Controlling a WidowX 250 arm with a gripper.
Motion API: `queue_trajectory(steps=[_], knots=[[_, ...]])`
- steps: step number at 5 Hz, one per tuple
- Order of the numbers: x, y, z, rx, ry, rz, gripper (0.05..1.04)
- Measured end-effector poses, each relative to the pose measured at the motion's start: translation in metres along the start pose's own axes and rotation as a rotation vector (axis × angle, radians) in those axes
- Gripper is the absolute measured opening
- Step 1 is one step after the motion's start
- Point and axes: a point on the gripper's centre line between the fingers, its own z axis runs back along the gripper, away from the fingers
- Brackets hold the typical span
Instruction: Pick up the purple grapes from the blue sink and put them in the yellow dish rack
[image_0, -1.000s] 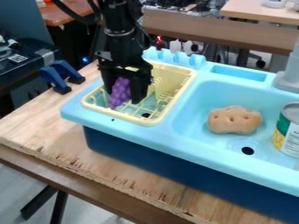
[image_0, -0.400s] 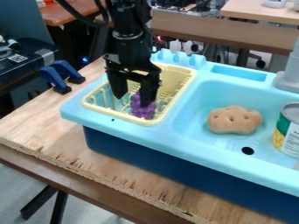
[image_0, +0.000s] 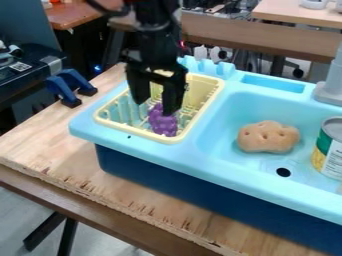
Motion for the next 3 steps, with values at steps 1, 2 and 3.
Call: queue_trajectory(steps=[1,2,3], knots=[[-0.006,-0.023,0.035,-0.062,-0.001,-0.104,1.006],[-0.008,-0.038,0.041,-0.133,0.067,-0.148,1.006],[-0.006,-0.049,0.034,-0.191,0.049,-0.175,1.006]])
